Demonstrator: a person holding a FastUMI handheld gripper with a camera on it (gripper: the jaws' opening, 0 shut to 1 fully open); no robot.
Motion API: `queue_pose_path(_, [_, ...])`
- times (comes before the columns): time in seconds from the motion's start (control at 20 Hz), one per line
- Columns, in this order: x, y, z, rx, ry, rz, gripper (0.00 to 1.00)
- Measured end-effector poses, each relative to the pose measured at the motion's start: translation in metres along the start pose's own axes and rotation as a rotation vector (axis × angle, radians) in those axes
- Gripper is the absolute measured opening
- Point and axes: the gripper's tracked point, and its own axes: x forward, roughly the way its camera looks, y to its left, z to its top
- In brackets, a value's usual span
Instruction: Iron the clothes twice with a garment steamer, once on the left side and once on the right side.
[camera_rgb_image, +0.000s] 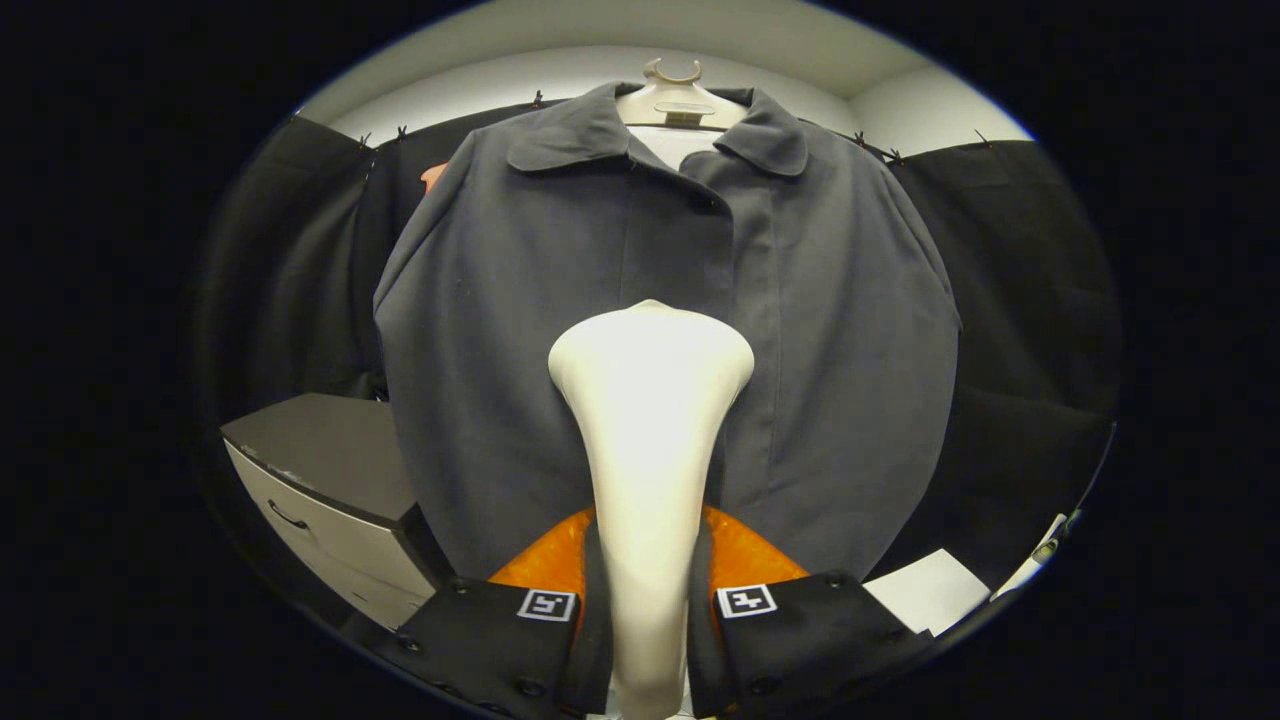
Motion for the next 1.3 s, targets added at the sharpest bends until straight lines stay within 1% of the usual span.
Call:
queue_pose_path(0.3, [0.005, 0.005, -0.05, -0.015, 0.078, 0.007, 0.38])
queue_pose_path(1.1, [0.005, 0.002, -0.182, -0.032, 0.288, -0.015, 0.38])
queue_pose_path(1.3, [0.001, 0.001, -0.207, -0.012, 0.34, -0.028, 0.38])
